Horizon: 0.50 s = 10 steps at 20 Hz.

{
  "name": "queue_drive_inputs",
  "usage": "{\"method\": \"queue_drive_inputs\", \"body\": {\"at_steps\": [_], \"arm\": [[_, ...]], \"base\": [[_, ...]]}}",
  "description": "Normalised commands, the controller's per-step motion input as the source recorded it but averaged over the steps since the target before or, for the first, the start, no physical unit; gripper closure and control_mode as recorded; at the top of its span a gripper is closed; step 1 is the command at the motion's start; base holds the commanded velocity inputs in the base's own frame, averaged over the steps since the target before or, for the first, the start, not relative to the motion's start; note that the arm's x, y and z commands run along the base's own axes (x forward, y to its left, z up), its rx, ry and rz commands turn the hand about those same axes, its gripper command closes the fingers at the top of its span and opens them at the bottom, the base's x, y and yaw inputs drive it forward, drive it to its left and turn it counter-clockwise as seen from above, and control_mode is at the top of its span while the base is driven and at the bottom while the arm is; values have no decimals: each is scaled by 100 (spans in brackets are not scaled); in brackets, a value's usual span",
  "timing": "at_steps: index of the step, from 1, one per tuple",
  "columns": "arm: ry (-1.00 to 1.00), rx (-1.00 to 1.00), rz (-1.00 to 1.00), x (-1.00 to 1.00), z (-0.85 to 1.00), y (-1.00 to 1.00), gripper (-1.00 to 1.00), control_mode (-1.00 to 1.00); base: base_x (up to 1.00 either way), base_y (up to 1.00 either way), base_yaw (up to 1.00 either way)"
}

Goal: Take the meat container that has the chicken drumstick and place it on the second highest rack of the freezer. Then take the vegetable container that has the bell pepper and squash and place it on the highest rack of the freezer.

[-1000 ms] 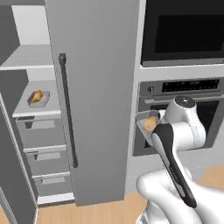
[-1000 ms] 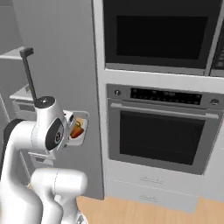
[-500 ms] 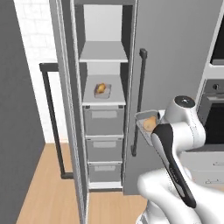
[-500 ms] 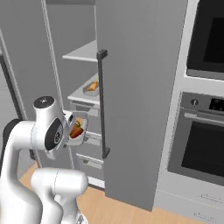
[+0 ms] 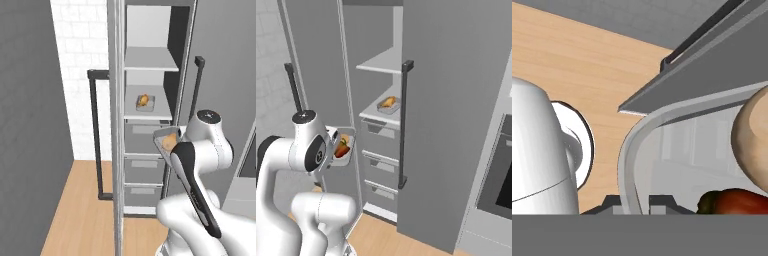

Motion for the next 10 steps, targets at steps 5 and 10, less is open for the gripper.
{"method": "queue_drive_inputs", "body": {"at_steps": [5, 10], "arm": [[0, 0, 0, 0, 0, 0, 100, 100], [0, 0, 0, 0, 0, 0, 100, 100]], "base": [[53, -9, 0], [74, -3, 0]]}}
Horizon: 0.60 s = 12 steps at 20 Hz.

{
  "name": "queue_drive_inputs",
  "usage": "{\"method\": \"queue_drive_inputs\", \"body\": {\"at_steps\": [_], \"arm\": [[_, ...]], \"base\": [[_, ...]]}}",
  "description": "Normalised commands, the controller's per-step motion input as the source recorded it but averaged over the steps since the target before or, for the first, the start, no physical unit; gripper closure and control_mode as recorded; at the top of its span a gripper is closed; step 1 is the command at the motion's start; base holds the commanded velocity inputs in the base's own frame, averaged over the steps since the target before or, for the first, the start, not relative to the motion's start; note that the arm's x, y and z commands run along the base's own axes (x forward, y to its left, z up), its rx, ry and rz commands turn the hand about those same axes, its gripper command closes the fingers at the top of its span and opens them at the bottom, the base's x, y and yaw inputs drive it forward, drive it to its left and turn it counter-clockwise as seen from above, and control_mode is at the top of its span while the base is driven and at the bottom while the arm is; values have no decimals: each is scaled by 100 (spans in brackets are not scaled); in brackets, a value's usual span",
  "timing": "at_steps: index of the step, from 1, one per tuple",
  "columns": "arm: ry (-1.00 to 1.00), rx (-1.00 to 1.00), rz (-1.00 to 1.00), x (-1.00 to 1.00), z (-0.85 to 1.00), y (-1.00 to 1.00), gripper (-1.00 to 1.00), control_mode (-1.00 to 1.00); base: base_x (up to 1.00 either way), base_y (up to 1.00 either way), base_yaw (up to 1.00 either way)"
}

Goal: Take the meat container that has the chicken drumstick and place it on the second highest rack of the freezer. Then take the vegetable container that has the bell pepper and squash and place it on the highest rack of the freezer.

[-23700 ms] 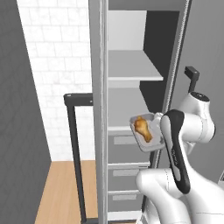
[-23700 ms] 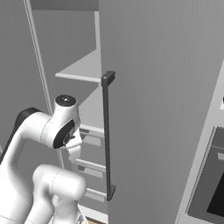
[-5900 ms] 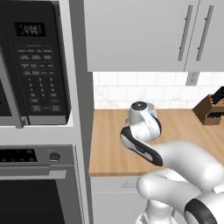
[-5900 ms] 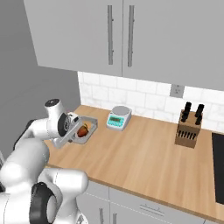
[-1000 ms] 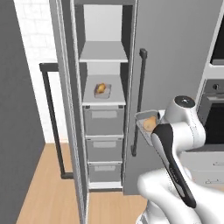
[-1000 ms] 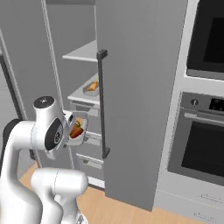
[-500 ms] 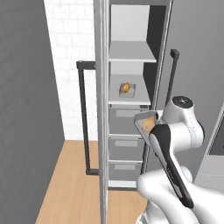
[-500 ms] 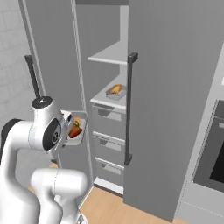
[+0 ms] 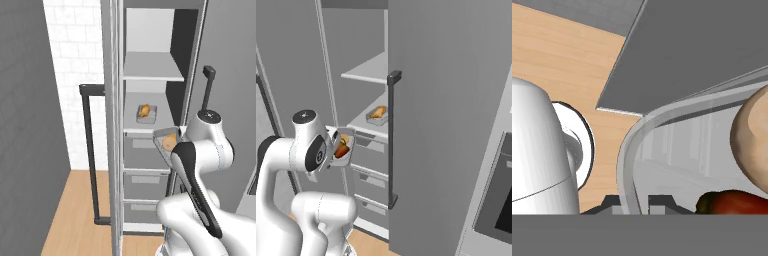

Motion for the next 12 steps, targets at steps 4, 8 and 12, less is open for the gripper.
{"method": "queue_drive_inputs", "body": {"at_steps": [4, 8, 12], "arm": [[0, 0, 0, 0, 0, 0, 100, 100], [0, 0, 0, 0, 0, 0, 100, 100], [0, 0, 0, 0, 0, 0, 100, 100]], "base": [[50, 4, 0], [35, 26, 0], [24, 19, -1]]}}
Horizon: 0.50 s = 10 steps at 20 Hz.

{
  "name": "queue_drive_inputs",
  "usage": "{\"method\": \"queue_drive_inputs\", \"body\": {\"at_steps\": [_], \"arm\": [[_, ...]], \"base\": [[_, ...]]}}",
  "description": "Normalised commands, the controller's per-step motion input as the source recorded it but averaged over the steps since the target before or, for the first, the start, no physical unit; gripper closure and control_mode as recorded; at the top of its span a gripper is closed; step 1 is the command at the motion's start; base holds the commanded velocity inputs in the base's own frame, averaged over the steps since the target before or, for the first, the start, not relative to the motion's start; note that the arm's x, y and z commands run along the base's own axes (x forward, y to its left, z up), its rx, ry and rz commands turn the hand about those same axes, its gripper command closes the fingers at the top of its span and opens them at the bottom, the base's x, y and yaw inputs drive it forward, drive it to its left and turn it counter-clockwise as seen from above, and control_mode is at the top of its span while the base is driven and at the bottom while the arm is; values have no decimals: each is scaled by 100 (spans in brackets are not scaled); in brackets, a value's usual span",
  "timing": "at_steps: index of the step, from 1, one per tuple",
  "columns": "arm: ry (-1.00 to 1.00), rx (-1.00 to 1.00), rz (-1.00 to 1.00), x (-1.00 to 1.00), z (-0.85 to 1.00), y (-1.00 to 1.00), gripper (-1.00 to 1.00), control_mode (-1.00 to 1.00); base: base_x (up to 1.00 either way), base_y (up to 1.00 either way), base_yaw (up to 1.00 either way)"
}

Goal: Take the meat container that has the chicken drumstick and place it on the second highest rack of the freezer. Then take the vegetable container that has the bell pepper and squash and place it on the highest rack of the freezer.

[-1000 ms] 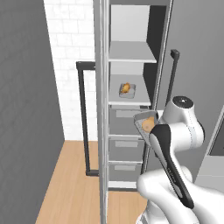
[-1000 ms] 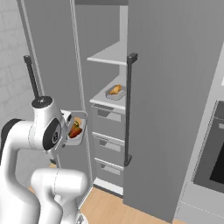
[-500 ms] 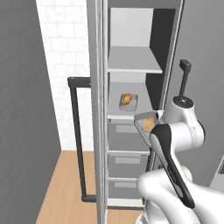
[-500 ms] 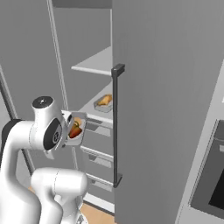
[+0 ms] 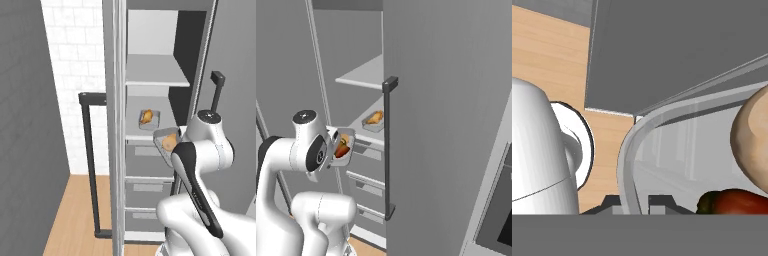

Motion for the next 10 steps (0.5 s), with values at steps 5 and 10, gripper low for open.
{"method": "queue_drive_inputs", "body": {"at_steps": [5, 10], "arm": [[0, 0, 0, 0, 0, 0, 100, 100], [0, 0, 0, 0, 0, 0, 100, 100]], "base": [[16, 0, -1], [0, 0, 0]]}}
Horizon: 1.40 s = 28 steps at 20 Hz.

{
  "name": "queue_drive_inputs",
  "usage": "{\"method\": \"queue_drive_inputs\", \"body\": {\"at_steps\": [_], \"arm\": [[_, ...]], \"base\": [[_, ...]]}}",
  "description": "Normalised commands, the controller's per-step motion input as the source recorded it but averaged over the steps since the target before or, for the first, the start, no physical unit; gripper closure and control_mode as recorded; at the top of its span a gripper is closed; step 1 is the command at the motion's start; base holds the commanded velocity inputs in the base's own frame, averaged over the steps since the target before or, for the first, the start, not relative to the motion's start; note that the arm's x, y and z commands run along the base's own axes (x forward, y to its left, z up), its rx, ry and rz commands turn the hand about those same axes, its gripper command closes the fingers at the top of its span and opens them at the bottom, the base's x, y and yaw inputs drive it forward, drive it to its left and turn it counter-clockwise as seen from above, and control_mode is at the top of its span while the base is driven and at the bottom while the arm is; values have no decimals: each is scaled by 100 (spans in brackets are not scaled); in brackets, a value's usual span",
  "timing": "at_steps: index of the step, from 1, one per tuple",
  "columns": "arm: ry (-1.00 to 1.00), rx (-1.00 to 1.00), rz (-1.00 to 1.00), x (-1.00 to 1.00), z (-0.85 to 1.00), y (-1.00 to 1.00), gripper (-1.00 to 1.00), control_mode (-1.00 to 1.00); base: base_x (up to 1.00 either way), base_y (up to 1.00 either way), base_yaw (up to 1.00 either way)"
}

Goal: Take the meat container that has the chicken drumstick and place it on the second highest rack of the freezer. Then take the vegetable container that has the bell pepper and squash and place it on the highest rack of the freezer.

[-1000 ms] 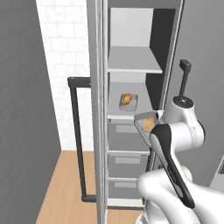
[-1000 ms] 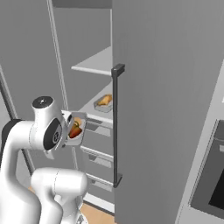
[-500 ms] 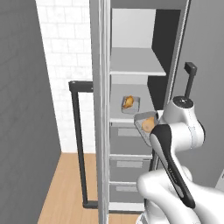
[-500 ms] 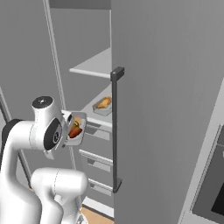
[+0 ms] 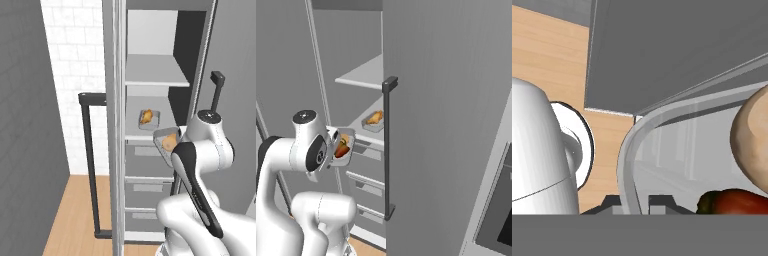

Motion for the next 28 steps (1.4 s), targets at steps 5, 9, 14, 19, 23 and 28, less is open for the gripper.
{"method": "queue_drive_inputs", "body": {"at_steps": [5, 9, 14, 19, 23, 28], "arm": [[-4, 0, -1, -2, 0, 0, 100, -100], [-33, 7, -8, -12, 35, 0, 100, -100], [-20, 5, -16, -9, 70, 0, 100, -100], [-10, 0, -15, 2, 69, 1, 100, -100], [-7, 0, -2, 15, 59, 0, 100, -100], [-14, -3, -4, 20, 57, 0, 100, -100]], "base": [[0, 0, 0], [0, 0, 0], [0, 0, 0], [0, 0, 0], [0, 0, 0], [0, 0, 0]]}}
